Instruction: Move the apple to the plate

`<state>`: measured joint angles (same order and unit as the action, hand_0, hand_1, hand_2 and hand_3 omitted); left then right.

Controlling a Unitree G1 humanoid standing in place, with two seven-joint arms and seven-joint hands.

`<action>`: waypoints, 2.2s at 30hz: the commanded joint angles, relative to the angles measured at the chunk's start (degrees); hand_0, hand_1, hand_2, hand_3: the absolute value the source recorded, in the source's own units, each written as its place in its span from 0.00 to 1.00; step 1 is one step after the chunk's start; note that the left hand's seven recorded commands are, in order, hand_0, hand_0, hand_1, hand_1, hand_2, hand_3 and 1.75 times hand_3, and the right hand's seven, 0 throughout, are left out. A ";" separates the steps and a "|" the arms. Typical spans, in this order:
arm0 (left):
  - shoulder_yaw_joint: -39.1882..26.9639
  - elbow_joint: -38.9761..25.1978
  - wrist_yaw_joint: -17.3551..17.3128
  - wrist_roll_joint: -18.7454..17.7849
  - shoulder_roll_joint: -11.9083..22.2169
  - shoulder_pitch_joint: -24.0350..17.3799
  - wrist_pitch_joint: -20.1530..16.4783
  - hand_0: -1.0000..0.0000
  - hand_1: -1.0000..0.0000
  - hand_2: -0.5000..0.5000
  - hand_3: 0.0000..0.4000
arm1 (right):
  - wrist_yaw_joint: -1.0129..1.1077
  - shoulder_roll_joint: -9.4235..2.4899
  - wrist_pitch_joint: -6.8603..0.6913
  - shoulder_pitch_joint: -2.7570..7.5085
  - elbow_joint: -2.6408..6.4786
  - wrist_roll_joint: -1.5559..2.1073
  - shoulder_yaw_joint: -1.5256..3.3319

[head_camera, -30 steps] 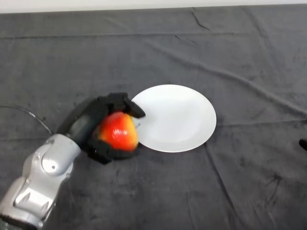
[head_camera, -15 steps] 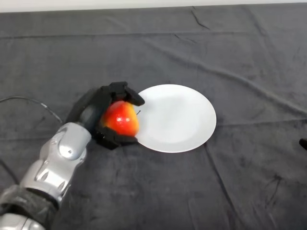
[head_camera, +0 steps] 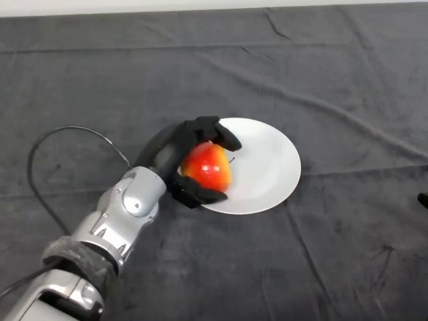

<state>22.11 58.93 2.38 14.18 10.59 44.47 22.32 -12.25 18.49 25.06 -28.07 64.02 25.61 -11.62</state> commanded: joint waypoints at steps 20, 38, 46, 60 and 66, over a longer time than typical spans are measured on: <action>-4.23 4.88 7.01 -3.43 4.64 3.88 9.08 1.00 1.00 0.50 0.00 | 0.11 -2.20 -2.72 2.58 5.64 0.74 -0.67; -21.82 6.12 10.59 -15.90 17.14 -5.52 15.90 1.00 1.00 0.50 0.00 | 0.18 -2.19 -2.55 2.47 5.92 0.80 -0.64; -30.39 8.69 10.95 -22.04 23.08 -8.71 13.91 1.00 1.00 0.50 0.00 | 0.20 -2.18 -2.49 2.43 6.01 0.81 -0.64; -36.53 11.12 21.38 -22.90 26.52 -14.92 11.83 1.00 1.00 0.50 0.00 | 0.24 -2.17 -2.38 2.35 6.21 0.85 -0.62; -34.86 11.16 28.21 -19.49 24.25 -15.45 9.48 1.00 1.00 0.50 0.00 | 0.26 -2.17 -2.34 2.32 6.27 0.86 -0.61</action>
<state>-12.41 68.16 30.91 -6.18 34.37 29.96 32.19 -12.15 18.53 25.99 -28.26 65.85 25.69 -11.59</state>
